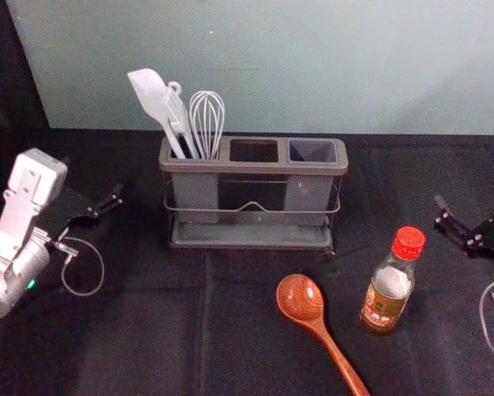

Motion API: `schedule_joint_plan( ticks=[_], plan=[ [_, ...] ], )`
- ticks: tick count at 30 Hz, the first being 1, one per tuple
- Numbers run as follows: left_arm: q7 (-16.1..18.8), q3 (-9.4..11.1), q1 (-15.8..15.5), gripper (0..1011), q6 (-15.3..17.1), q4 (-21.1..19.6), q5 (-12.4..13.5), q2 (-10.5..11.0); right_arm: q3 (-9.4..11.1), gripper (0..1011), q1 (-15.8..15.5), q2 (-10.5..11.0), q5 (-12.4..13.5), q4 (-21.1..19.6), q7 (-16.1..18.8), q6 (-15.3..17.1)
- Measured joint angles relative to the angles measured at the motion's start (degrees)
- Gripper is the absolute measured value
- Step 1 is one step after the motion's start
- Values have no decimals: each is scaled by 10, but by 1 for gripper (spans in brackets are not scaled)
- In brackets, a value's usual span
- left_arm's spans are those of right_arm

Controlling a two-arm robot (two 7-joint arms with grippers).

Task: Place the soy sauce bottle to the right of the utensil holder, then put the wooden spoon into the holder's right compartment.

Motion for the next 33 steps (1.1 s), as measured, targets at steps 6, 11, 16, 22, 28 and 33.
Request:
schedule_joint_plan(
  ticks=[6,11,16,22,28,33],
  plan=[
    [0,0,0,1005,0,0,0,0,25,1004,-23,-4,59,-33,35,-40],
    [0,0,0,1005,0,0,0,0,35,1004,-39,-2,139,-58,93,-54],
    [0,0,0,1005,0,0,0,0,33,1004,-51,8,183,-75,133,-29],
    [0,0,0,1005,0,0,0,0,20,1004,-56,13,193,-78,157,5],
    [0,0,0,1005,0,0,0,0,4,1004,-45,-1,195,-56,177,20],
    [0,0,0,1005,0,0,0,0,-4,1004,-37,-15,190,-42,185,29]
  ],
)
